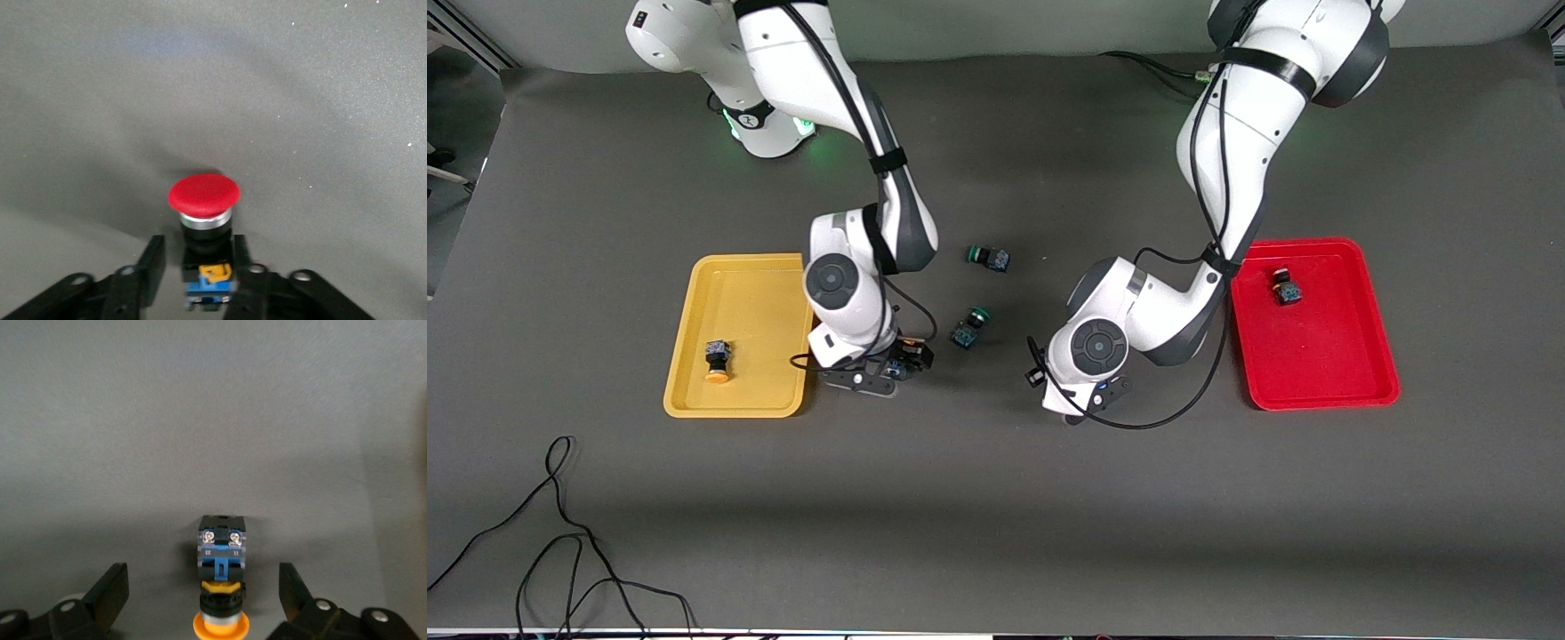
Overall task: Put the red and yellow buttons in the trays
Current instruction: 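Grasp a yellow button with the right gripper while the left grasps red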
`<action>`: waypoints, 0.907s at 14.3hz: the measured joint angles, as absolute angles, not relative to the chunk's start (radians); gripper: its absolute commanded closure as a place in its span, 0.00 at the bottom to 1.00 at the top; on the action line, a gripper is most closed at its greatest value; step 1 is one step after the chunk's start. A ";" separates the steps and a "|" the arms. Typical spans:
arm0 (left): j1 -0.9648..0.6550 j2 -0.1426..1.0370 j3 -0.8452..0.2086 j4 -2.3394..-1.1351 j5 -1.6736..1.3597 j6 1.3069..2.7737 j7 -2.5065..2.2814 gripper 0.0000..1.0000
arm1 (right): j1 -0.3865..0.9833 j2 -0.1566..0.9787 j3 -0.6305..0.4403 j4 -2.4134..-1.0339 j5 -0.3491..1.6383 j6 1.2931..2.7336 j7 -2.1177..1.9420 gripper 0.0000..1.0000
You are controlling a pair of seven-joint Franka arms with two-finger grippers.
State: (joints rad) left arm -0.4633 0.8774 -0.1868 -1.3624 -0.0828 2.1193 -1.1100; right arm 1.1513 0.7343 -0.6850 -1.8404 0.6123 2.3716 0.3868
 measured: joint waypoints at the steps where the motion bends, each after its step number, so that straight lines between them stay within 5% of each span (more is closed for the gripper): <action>1: -0.463 0.879 -0.187 -1.362 -0.083 2.128 -1.110 1.00 | 1.152 0.747 -0.681 -1.840 0.613 2.380 0.387 0.03; 2: -0.463 0.879 -0.187 -1.360 -0.082 2.130 -1.110 1.00 | 1.152 0.755 -0.677 -1.840 0.614 2.384 0.387 0.23; 3: -0.463 0.879 -0.186 -1.353 -0.078 2.124 -1.110 1.00 | 1.152 0.761 -0.675 -1.840 0.614 2.388 0.387 0.53; 5: -0.456 0.868 -0.182 -1.334 -0.015 2.033 -1.089 1.00 | 1.147 0.763 -0.675 -1.840 0.614 2.390 0.386 0.82; 9: -0.365 0.749 -0.166 -1.357 0.060 1.754 -0.869 1.00 | 1.128 0.763 -0.675 -1.837 0.614 2.390 0.379 0.92; 13: -0.191 0.509 -0.158 -1.633 0.124 1.742 -0.522 1.00 | 1.128 0.738 -0.706 -1.804 0.614 2.289 0.368 0.92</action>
